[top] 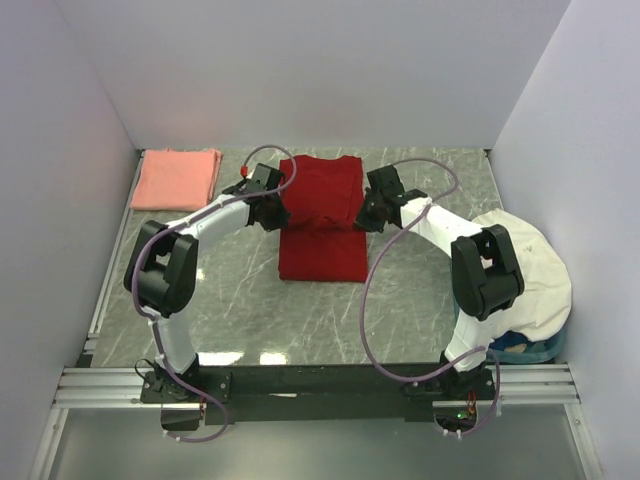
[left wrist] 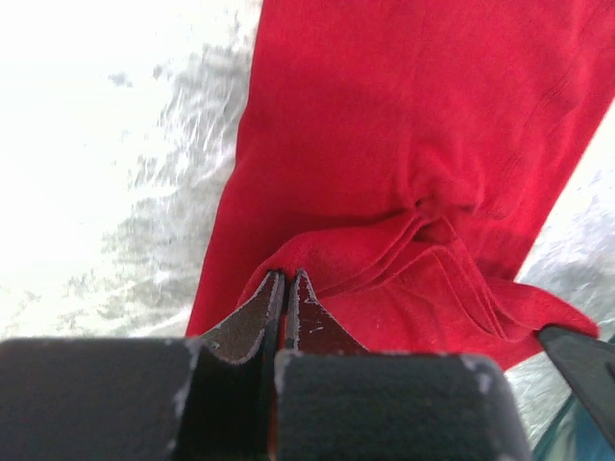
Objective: Fold and stack the t-shirts
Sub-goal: Fold the tshirt
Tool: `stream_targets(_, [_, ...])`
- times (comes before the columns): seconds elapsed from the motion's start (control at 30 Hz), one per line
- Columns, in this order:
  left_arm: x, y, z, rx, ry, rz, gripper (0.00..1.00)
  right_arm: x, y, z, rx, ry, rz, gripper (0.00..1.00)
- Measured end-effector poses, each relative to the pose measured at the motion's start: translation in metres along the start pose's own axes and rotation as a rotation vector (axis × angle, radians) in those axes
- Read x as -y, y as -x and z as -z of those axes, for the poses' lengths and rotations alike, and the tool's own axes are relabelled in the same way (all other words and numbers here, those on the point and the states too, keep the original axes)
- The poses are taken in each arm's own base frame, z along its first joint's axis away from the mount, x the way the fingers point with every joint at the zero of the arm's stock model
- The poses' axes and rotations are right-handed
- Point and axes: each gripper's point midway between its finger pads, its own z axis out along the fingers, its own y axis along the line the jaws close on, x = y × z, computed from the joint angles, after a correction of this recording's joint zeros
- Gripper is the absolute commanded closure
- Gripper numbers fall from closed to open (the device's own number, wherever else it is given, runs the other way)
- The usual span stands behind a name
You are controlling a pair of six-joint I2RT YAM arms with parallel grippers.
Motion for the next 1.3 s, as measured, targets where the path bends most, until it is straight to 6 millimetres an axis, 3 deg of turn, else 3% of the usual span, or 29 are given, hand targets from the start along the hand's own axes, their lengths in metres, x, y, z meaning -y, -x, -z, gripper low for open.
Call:
stream_targets(0.17, [0.006,0.017,-0.002,0.023,-0.022,0.005,1.00,-0.016,0.020,-0.003,0.026,0.033,0.000,1.00])
stream_targets(0.3, [0.007,0.021,-0.014,0.010,-0.030,0.003,0.99,-0.012,0.020,-0.015,0.001,0.015,-0.009,1.00])
stream_targets(0.4, [0.004,0.021,-0.024,-0.008,-0.030,-0.007,0.91,-0.006,0.019,-0.024,-0.016,0.003,-0.017,0.98])
stream_targets(0.47, [0.002,0.023,-0.029,-0.017,-0.032,-0.011,0.81,-0.001,0.019,-0.026,-0.024,-0.006,-0.025,0.92])
stream_targets(0.5, [0.002,0.024,-0.030,-0.021,-0.036,-0.015,0.75,0.001,0.020,-0.026,-0.025,-0.010,-0.029,0.83])
stream_targets(0.53, [0.002,0.026,-0.031,-0.019,-0.036,-0.019,0.65,0.002,0.021,-0.026,-0.026,-0.011,-0.034,0.79])
stream_targets(0.63, [0.000,0.038,-0.030,-0.005,-0.041,-0.023,0.48,0.006,0.026,-0.025,-0.023,-0.010,-0.040,0.64])
stream_targets(0.77, [-0.005,0.053,-0.025,0.020,-0.051,-0.011,0.42,0.008,0.029,-0.023,-0.019,-0.006,-0.047,0.54])
stream_targets(0.8, [-0.007,0.056,-0.022,0.027,-0.051,-0.006,0.42,0.008,0.030,-0.021,-0.015,-0.004,-0.047,0.53])
stream_targets(0.9, [-0.008,0.062,-0.004,0.050,-0.072,0.010,0.57,0.007,0.032,-0.010,0.004,0.008,-0.046,0.54])
stream_targets(0.93, [-0.005,0.062,0.004,0.058,-0.088,0.012,0.69,0.005,0.032,-0.005,0.018,0.019,-0.042,0.54])
stream_targets(1.0, [0.002,0.059,0.016,0.071,-0.123,0.012,0.80,0.000,0.032,0.006,0.043,0.034,-0.031,0.55])
stream_targets(1.07, [0.013,0.052,0.023,0.066,-0.156,0.005,0.98,-0.013,0.030,0.017,0.064,0.059,-0.001,0.57])
stream_targets(1.17, [0.030,0.036,0.020,0.037,-0.200,-0.017,1.00,-0.044,0.021,0.022,0.071,0.107,0.068,0.59])
stream_targets(1.3, [0.041,0.011,-0.003,-0.041,-0.211,-0.047,1.00,-0.077,0.006,0.015,0.050,0.153,0.145,0.62])
